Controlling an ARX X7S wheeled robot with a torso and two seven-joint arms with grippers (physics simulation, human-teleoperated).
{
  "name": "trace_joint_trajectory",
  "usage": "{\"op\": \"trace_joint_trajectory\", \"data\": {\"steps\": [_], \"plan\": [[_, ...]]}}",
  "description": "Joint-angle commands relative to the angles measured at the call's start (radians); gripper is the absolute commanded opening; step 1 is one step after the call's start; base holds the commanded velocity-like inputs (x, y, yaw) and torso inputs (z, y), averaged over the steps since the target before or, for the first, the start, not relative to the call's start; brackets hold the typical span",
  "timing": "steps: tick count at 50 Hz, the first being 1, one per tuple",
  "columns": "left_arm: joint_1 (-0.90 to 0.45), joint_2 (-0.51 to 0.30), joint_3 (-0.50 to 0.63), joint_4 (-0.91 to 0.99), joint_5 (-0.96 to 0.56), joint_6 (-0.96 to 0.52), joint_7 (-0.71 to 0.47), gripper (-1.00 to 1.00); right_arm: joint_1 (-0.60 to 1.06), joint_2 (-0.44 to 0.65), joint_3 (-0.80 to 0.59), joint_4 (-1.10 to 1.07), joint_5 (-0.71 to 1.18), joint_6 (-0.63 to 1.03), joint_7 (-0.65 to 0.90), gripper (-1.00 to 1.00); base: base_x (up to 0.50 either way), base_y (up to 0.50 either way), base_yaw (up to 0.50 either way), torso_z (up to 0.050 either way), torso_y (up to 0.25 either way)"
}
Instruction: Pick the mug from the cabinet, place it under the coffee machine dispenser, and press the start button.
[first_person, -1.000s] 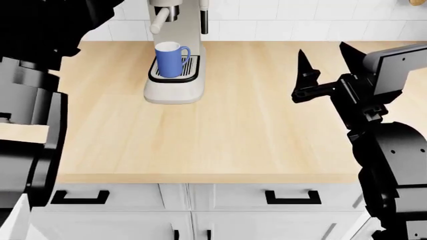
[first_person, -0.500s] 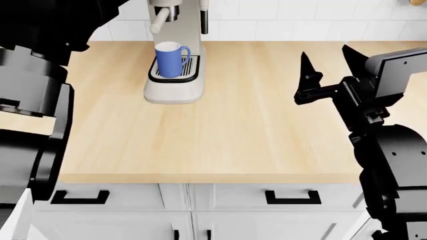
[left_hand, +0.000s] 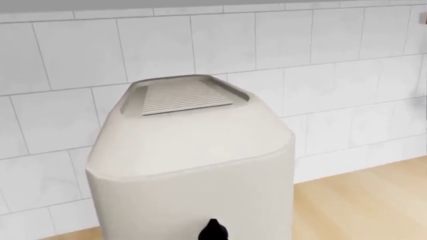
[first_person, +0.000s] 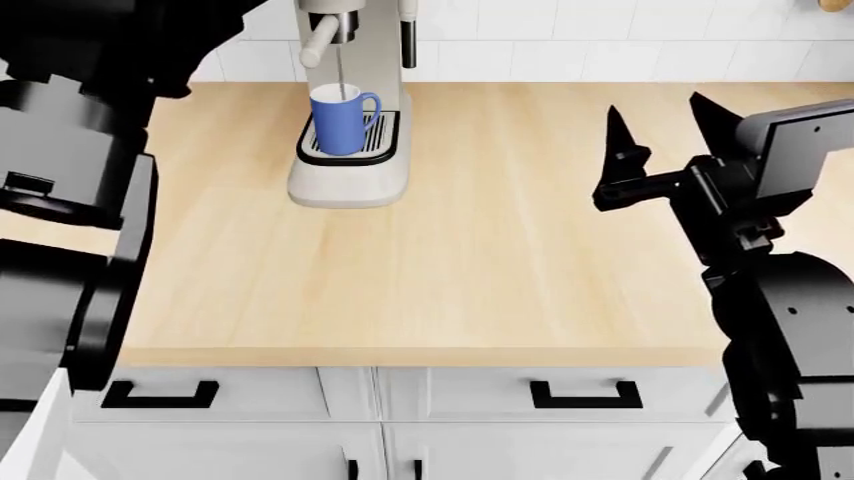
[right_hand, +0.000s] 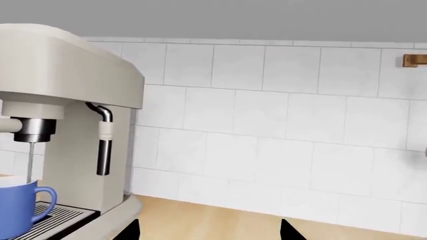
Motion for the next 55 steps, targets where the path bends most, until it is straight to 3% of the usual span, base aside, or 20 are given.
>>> {"op": "trace_joint_trajectory", "data": {"steps": [1,9,22,23,27,28,32,35,37,40,43,50,55], "plan": [[-0.028,0.024,0.009,-0.11,0.014,0.057,0.027,-1.0,0.001,0.003,0.0,0.0,0.002,-0.001,0.003,1.0,0.0,0.0,0.0,0.0,0.0],[-0.06,0.045,0.009,-0.209,0.027,0.109,0.049,-1.0,0.004,0.006,0.001,0.0,0.005,-0.001,0.004,1.0,0.01,0.0,0.0,0.0,0.0],[-0.048,0.045,-0.034,-0.213,0.07,0.109,0.057,-1.0,-0.004,0.004,0.0,0.012,0.003,-0.015,0.005,1.0,0.02,0.0,-0.01,0.0,0.0],[-0.048,0.038,-0.039,-0.192,0.065,0.099,0.053,-1.0,-0.005,0.004,-0.001,0.014,0.001,-0.017,0.004,1.0,0.02,0.0,-0.01,0.0,0.0],[0.145,-0.126,-0.107,0.408,-0.068,-0.291,-0.143,-1.0,-0.006,0.004,-0.006,0.013,0.001,-0.015,0.004,1.0,0.0,0.0,0.0,0.0,0.0],[0.182,-0.158,-0.137,0.558,-0.114,-0.384,-0.194,1.0,-0.007,0.005,-0.007,0.003,0.002,-0.009,0.007,1.0,0.0,0.0,0.0,0.0,0.0],[0.298,-0.24,-0.321,1.127,-0.291,-0.682,-0.395,1.0,-0.014,0.011,-0.011,-0.067,0.018,0.035,0.02,1.0,0.0,0.0,0.0,0.0,0.0],[0.307,-0.279,-0.463,1.326,-0.419,-0.909,-0.515,1.0,-0.016,0.028,-0.015,-0.159,0.038,0.1,0.039,1.0,0.0,0.0,0.0,0.0,0.0],[0.263,-0.324,-0.503,1.37,-0.557,-0.996,-0.625,1.0,-0.017,0.038,-0.008,-0.213,0.056,0.138,0.054,1.0,0.0,0.0,0.0,0.0,0.0],[0.181,-0.429,-0.481,1.334,-0.89,-0.994,-0.883,1.0,-0.029,0.047,0.0,-0.27,0.073,0.173,0.07,1.0,0.0,0.0,0.0,0.0,0.0],[0.173,-0.48,-0.464,1.339,-1.067,-0.985,-1.018,1.0,-0.032,0.053,0.009,-0.301,0.087,0.195,0.081,1.0,0.0,0.0,0.0,0.0,0.0],[0.368,-0.541,-0.508,1.475,-1.244,-0.923,-1.131,1.0,-0.038,0.068,0.021,-0.352,0.106,0.228,0.096,1.0,0.0,0.0,0.0,0.0,0.0],[0.669,-0.542,-0.628,1.644,-1.161,-0.882,-1.021,1.0,-0.042,0.072,0.023,-0.375,0.112,0.24,0.105,1.0,0.0,0.0,0.0,0.0,0.0]]}}
